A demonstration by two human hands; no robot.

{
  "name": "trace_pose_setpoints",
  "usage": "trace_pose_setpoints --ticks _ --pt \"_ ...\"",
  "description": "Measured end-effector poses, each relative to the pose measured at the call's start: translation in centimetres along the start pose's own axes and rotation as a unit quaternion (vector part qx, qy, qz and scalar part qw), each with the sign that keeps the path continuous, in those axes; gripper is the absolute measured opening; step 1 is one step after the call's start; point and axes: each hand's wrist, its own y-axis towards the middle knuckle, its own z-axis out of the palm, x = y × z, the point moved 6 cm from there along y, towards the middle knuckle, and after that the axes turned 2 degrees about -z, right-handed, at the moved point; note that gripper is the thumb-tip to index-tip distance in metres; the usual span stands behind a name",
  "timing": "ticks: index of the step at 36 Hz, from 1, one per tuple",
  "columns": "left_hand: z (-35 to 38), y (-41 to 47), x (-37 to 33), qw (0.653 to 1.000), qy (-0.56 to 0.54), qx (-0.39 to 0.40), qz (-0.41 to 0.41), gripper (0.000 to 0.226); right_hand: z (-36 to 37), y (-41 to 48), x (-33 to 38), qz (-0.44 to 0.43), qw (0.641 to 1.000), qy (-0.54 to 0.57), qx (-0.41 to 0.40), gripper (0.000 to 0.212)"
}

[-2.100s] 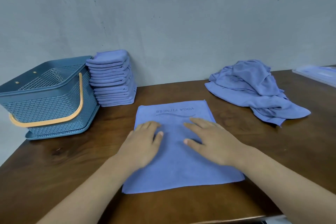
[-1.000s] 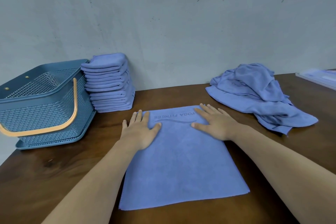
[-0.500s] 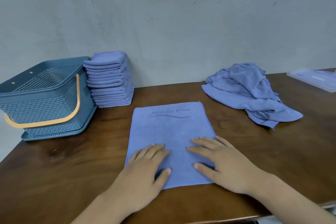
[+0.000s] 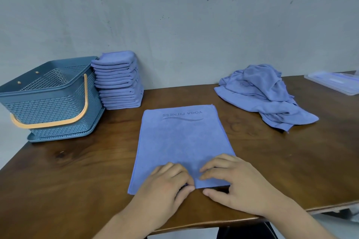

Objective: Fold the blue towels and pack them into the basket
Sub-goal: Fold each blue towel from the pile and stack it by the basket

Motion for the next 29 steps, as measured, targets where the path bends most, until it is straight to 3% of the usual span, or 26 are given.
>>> trace_pose_setpoints --ticks 11,15,18,22,29 --pt "0.1 0.1 0.5 0.998 -0.045 0.014 -0.052 0.017 -0.1 0.1 0.2 -0.005 1.000 -0.020 -0.017 0.018" --pt "-0.1 0.3 -0.5 0.999 -0.020 0.004 -0.040 0.012 -0.3 0.2 0.3 0.002 0.999 -0.030 -0.029 0.013" --pt "0.0 0.7 -1.1 0.999 0.018 -0.017 -0.035 0.029 -0.4 0.2 0.3 0.004 0.999 -0.026 -0.024 0.012" --pt "-0.5 0.0 0.4 0.998 0.028 -0.027 -0.055 0.018 -0.7 -0.5 -0.8 0.012 0.999 -0.031 0.004 0.017" --pt "-4.6 -4.4 7.2 0.989 -0.031 -0.017 -0.147 0.012 -3.6 -4.1 -5.6 0.153 0.985 0.057 -0.057 0.032"
